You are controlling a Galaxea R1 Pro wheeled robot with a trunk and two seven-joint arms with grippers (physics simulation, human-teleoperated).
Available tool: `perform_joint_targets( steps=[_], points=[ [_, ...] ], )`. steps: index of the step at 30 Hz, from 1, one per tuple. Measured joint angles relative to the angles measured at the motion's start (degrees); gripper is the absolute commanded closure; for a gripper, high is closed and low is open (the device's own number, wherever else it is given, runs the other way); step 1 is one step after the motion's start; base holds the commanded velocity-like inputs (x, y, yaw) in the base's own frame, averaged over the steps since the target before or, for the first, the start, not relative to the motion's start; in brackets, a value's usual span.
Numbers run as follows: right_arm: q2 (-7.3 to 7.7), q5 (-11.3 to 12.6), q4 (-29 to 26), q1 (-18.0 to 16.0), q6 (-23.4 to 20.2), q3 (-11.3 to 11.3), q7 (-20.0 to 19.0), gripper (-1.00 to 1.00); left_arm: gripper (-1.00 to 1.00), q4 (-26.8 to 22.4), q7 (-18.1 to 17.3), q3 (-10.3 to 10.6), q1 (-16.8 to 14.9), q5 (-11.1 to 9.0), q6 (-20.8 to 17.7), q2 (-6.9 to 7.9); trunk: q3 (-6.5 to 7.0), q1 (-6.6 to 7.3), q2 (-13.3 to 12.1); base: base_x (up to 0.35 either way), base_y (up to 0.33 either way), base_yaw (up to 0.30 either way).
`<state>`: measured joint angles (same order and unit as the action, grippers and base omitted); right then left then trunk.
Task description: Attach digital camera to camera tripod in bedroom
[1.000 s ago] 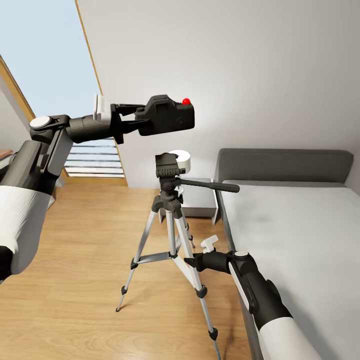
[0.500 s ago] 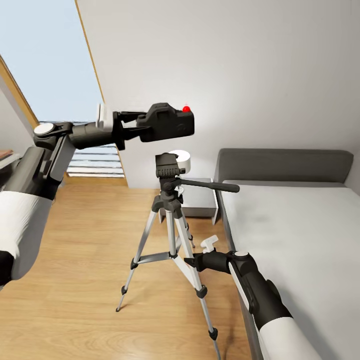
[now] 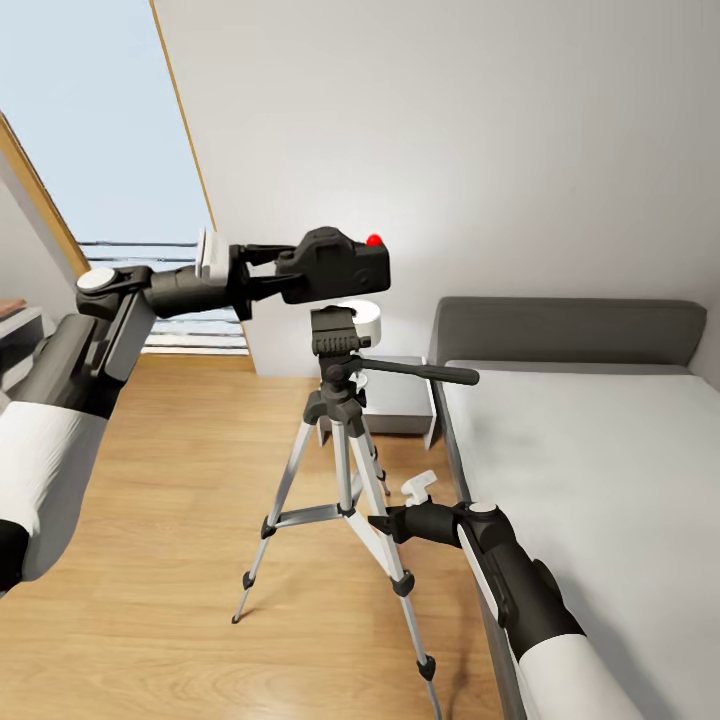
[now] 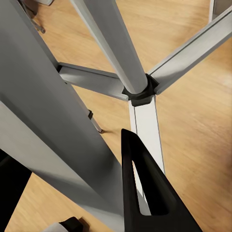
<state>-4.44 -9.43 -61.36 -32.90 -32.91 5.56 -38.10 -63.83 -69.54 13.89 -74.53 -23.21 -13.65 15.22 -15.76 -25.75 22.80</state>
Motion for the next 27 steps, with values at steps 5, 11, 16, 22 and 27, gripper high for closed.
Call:
perform_joint_targets(
  steps=[5, 11, 16, 22, 27],
  points=[
    [0.03, 0.0, 0.0, 0.0, 0.0, 0.0, 0.0, 1.0, 1.0, -2.0, 0.0, 0.0, 0.1, -3.1, -1.8, 0.22, 0.0, 0.0, 0.0, 0.0, 0.0, 0.0],
    [0.02, 0.0, 0.0, 0.0, 0.0, 0.0, 0.0, 1.0, 1.0, -5.1, 0.0, 0.0, 0.1, -4.7, -5.0, 0.41, 0.0, 0.0, 0.0, 0.0, 0.0, 0.0],
    [0.06, 0.1, 0.0, 0.0, 0.0, 0.0, 0.0, 1.0, 1.0, -5.9, 0.1, 0.0, 1.1, -4.6, -6.1, 0.45, 0.0, 0.0, 0.0, 0.0, 0.0, 0.0],
    [0.03, 0.0, 0.0, 0.0, 0.0, 0.0, 0.0, 1.0, 1.0, -5.8, 0.2, 0.0, 3.6, -4.3, -6.2, 0.49, 0.0, 0.0, 0.0, 0.0, 0.0, 0.0],
    [0.05, 0.1, 0.0, 0.0, 0.0, 0.0, 0.0, 1.0, 1.0, -5.9, 0.3, 0.0, 4.1, -4.2, -6.0, 2.16, 0.0, 0.0, 0.0, 0.0, 0.0, 0.0]
  ],
)
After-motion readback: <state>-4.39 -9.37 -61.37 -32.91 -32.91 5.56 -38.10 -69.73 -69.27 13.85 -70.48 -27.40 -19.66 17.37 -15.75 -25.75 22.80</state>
